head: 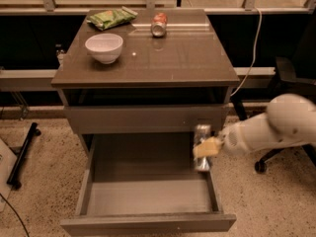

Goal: Pick redbull can from middle drawer and place on counter

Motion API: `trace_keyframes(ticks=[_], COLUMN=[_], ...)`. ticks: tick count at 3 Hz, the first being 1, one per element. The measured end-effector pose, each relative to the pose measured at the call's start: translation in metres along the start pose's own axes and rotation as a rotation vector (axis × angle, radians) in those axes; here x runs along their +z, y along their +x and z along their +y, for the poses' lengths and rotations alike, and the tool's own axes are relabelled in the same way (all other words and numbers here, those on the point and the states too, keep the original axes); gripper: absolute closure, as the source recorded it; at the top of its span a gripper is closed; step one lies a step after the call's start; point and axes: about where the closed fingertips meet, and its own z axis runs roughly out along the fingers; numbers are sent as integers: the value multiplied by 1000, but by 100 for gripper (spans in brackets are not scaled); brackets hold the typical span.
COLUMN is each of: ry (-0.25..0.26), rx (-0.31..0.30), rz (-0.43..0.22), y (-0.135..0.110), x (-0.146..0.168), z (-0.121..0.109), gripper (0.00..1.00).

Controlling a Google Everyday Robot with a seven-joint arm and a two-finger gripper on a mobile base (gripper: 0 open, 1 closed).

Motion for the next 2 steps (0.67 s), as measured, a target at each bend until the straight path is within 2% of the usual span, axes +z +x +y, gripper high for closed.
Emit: trace_keyframes(ticks=[1, 2], ry=[53, 130], rx=[-181, -313], rz=[-70, -132], y=[-30, -73], x=[-76, -138], z=[19, 24], gripper=[100, 100])
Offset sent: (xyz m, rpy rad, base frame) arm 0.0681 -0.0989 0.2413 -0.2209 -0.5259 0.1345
